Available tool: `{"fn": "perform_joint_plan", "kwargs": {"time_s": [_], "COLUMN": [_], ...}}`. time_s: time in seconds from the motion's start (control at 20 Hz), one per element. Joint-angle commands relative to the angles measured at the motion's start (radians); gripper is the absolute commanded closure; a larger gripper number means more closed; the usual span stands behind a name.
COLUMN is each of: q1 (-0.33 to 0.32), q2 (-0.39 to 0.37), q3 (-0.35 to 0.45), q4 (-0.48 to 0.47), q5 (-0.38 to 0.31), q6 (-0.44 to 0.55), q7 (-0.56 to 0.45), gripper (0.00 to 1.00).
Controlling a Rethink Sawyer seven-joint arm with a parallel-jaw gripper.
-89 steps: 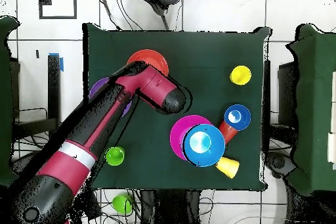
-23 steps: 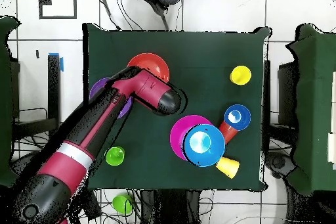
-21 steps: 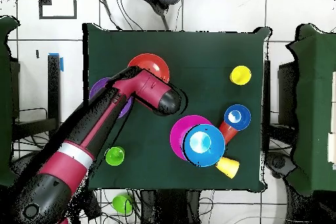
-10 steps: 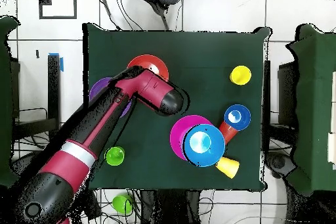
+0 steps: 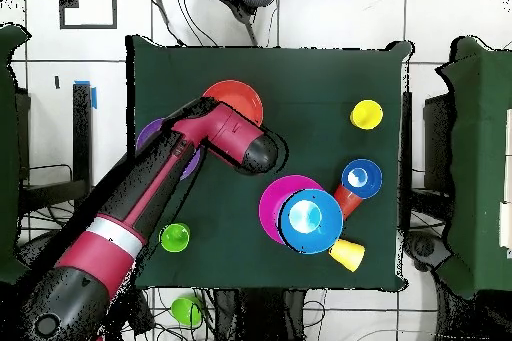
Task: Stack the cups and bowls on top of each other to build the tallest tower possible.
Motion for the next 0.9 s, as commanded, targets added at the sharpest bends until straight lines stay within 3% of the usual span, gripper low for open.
{"fn": "perform_joint_plan", "kwargs": {"time_s": [0.05, 0.45, 0.7, 0.9], "q1": [0.011, 0.044, 0.056, 0.067], "q2": [0.001, -0.027, -0.092, -0.183], "q3": [0.204, 0.222, 0.246, 0.243], "q4": [0.038, 0.114, 0.218, 0.337], "q5": [0.056, 0.077, 0.103, 0.068], "q6": [0.012, 0.016, 0.023, -0.053], "q7": [-0.146, -0.188, -0.309, -0.413], "gripper": [1.00, 1.00, 1.00, 1.00]}}
